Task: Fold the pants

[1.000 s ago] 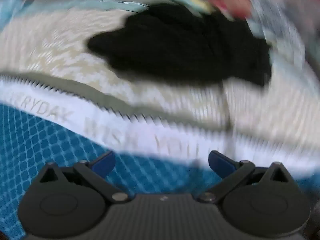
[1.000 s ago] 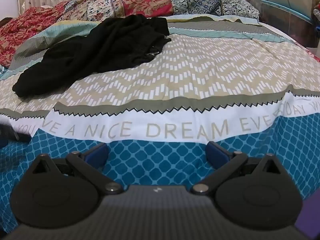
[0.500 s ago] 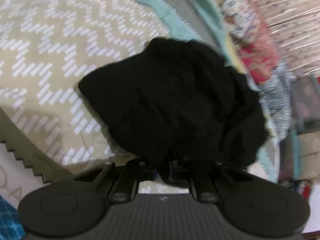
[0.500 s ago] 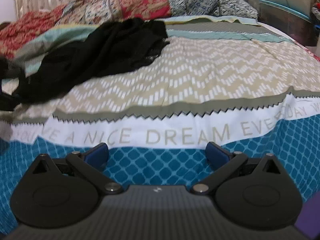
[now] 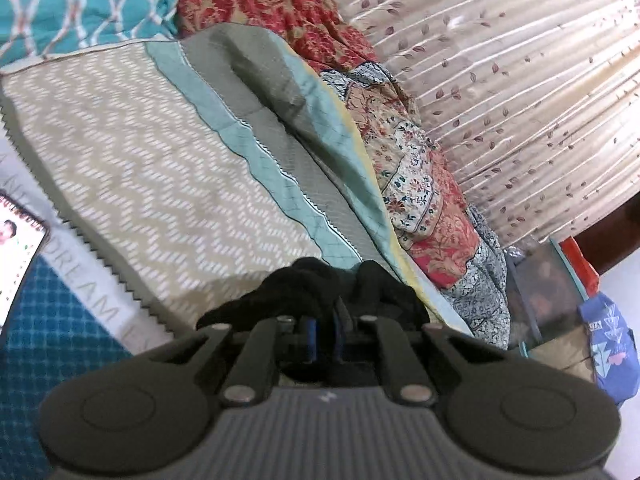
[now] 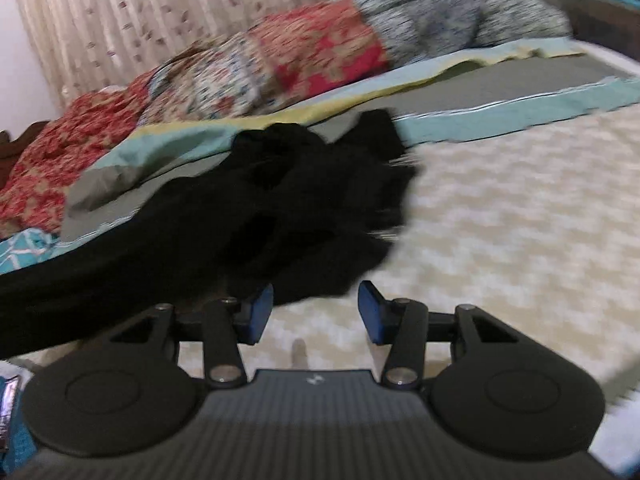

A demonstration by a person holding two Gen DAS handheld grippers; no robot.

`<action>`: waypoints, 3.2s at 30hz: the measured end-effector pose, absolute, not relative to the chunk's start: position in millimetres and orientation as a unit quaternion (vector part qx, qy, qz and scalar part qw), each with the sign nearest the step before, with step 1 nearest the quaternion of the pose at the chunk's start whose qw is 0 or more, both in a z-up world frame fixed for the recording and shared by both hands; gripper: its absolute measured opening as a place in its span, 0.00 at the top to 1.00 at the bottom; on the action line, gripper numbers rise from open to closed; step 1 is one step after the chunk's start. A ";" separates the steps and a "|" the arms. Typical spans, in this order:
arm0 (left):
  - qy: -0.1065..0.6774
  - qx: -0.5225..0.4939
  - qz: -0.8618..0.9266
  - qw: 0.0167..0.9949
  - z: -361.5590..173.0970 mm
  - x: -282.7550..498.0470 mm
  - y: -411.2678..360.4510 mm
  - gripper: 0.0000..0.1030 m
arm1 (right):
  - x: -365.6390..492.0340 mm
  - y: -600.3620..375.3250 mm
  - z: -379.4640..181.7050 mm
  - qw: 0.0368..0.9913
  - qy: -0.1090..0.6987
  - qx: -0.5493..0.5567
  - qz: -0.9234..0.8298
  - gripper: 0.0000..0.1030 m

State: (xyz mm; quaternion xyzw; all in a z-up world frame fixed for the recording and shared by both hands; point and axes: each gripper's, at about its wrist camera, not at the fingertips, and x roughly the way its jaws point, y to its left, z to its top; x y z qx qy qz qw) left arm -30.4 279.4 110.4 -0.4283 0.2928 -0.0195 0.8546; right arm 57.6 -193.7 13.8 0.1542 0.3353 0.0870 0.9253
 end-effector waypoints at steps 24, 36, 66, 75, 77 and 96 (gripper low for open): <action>0.301 -0.410 -0.018 0.861 129.2 -25.4 257.1 0.93 | 46.1 -302.9 102.5 0.843 0.207 0.482 0.117 0.85; 0.428 -0.289 0.019 0.856 79.0 -28.8 202.8 0.92 | -173.9 -344.9 76.5 0.930 0.297 0.217 -0.001 0.55; 0.476 -0.459 0.029 0.750 24.1 -27.8 199.9 0.91 | -169.1 -420.0 70.8 0.917 0.287 0.258 -0.099 0.75; 0.427 -0.453 0.017 0.782 72.2 -40.9 202.7 0.91 | -129.2 -475.2 192.3 0.989 0.097 0.085 -0.068 0.75; 0.434 -0.447 0.023 0.782 70.1 -47.3 202.1 0.91 | -148.5 -482.3 181.2 0.992 0.086 0.074 -0.057 0.74; 0.498 -0.415 0.068 0.758 36.1 -48.9 200.7 0.91 | -245.1 -528.2 7.3 0.852 0.187 0.471 -0.131 0.35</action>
